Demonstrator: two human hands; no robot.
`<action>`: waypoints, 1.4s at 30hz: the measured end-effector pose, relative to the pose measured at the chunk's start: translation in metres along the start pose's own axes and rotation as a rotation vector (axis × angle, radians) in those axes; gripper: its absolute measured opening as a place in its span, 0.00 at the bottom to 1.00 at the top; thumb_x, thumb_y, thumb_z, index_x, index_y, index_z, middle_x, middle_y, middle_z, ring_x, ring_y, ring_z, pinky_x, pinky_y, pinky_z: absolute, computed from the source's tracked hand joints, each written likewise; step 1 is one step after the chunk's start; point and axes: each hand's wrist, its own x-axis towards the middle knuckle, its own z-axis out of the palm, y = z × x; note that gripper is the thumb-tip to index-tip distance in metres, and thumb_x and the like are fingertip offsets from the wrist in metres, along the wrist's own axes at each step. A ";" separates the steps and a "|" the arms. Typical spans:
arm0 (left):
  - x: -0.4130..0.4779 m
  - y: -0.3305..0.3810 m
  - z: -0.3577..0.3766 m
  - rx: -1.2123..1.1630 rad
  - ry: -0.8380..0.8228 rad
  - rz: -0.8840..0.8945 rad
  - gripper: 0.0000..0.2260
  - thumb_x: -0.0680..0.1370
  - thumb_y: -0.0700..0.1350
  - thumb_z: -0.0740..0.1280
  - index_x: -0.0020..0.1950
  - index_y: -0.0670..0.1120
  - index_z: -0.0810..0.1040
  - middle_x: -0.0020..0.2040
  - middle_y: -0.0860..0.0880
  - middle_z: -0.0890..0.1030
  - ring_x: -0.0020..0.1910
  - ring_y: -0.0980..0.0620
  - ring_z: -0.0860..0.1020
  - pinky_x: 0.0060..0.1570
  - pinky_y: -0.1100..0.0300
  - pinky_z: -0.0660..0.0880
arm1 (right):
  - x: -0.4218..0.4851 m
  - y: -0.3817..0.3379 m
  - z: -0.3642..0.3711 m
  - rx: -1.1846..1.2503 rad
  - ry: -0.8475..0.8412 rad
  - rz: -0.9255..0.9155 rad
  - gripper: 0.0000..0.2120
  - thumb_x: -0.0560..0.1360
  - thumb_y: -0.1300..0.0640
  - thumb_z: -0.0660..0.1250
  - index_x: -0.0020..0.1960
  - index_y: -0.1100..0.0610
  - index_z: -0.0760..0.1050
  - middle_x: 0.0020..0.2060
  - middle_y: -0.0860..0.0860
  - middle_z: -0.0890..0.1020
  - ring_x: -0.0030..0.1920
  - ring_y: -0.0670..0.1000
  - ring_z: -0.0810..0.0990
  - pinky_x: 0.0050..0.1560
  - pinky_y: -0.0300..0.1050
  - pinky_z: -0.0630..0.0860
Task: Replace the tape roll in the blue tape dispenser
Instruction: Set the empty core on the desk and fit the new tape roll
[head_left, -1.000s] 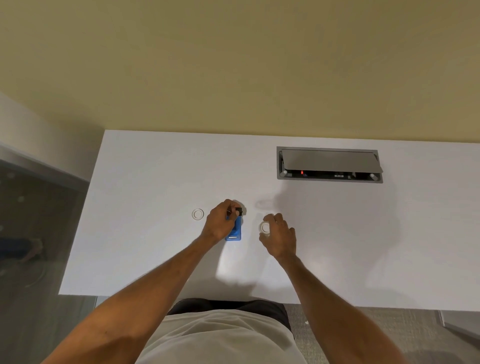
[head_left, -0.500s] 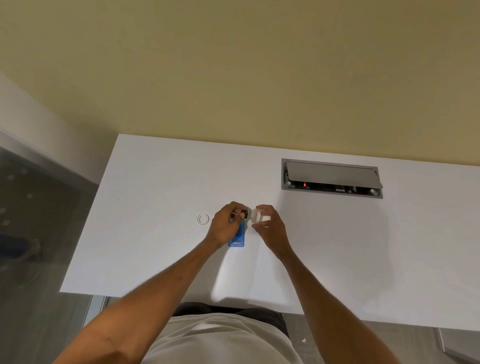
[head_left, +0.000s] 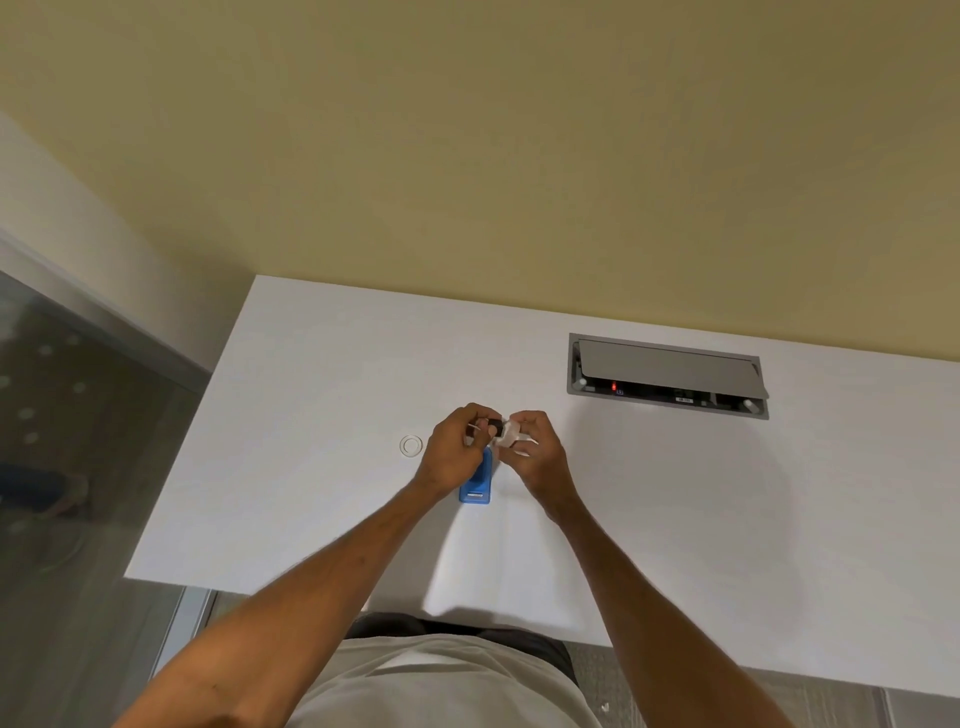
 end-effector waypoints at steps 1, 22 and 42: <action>0.000 0.000 0.000 0.001 -0.005 -0.002 0.08 0.85 0.41 0.64 0.60 0.48 0.82 0.57 0.51 0.87 0.57 0.49 0.83 0.65 0.48 0.80 | 0.000 0.000 -0.001 0.012 -0.011 -0.001 0.18 0.74 0.68 0.76 0.60 0.64 0.74 0.55 0.53 0.80 0.53 0.53 0.83 0.54 0.48 0.81; 0.009 0.007 0.002 0.216 -0.072 0.146 0.09 0.83 0.42 0.69 0.62 0.46 0.82 0.58 0.49 0.85 0.57 0.48 0.83 0.62 0.48 0.81 | -0.001 0.002 -0.013 -0.017 0.029 -0.104 0.23 0.72 0.63 0.80 0.62 0.62 0.74 0.56 0.54 0.83 0.54 0.54 0.84 0.55 0.42 0.82; 0.023 0.005 0.002 0.370 -0.056 0.107 0.08 0.84 0.45 0.67 0.61 0.45 0.81 0.59 0.47 0.84 0.56 0.46 0.83 0.62 0.49 0.82 | 0.017 -0.006 -0.005 -0.113 -0.034 -0.072 0.20 0.74 0.57 0.78 0.61 0.58 0.74 0.56 0.53 0.84 0.53 0.57 0.84 0.55 0.59 0.84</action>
